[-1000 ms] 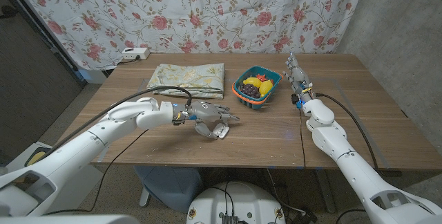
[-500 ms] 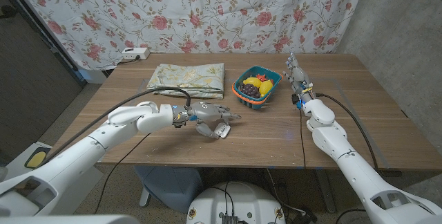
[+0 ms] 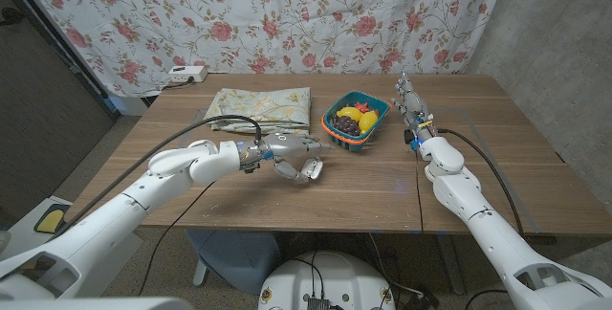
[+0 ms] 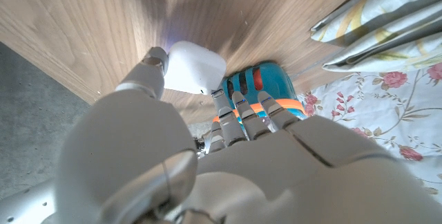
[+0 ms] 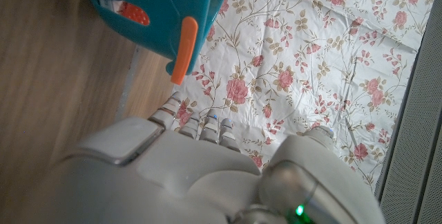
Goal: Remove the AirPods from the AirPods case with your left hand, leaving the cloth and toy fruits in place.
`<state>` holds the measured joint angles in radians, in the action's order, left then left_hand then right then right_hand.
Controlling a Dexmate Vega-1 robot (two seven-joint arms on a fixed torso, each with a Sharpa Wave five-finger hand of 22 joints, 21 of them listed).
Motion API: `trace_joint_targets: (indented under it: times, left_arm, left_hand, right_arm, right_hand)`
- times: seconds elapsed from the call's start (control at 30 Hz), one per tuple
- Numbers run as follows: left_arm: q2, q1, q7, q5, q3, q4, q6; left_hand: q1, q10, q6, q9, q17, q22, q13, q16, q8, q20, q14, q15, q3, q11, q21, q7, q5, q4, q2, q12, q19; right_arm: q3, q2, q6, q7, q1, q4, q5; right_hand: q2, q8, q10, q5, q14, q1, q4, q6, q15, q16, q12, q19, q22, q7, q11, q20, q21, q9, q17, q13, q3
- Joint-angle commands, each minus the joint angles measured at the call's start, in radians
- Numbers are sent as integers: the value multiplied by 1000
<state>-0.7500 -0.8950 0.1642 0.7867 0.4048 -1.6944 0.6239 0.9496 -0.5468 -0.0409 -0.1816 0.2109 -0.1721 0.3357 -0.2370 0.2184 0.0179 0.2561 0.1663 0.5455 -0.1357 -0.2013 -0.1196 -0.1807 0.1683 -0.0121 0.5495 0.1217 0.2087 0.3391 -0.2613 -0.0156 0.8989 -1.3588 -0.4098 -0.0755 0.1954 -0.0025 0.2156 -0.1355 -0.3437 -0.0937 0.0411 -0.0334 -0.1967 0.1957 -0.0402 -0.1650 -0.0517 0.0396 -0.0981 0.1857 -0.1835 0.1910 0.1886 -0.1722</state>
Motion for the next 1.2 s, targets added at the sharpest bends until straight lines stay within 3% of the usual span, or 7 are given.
trace_joint_targets:
  times: [0.03,0.2,1.2]
  left_arm:
    - [34,-31,-23,-32,-29,-41,-67]
    - [60,-54,-25,-68,-49,-60,-125]
    - [154,-126,-208,-114,-84,-109,-216]
  left_hand:
    - [11,-91,2,-3,4,-3,64,-1,-5,4,21,14,2,-82,-8,2,-4,2,-6,92,8]
    - [12,-89,1,-3,6,-3,69,0,-6,4,22,15,2,-82,-7,0,-5,2,-4,96,9]
    - [21,-88,8,-3,16,-3,89,4,-6,6,27,13,5,-83,-3,3,-6,1,-2,116,14]
  right_arm:
    - [1,-4,-14,-12,-8,13,-4]
    - [3,-7,-22,-19,-17,22,-4]
    - [9,-18,-51,-48,-29,43,-7]
  right_hand:
    - [-4,-2,-5,-3,4,-2,2,4,-25,-5,0,9,-3,-8,2,-1,0,-3,1,3,3]
    - [-4,-2,-4,-3,4,-2,2,4,-25,-5,1,9,-3,-9,3,-2,0,-3,1,3,3]
    - [-5,-2,-4,-3,4,-4,1,6,-25,-4,1,10,-3,-10,2,-3,0,-3,0,3,4]
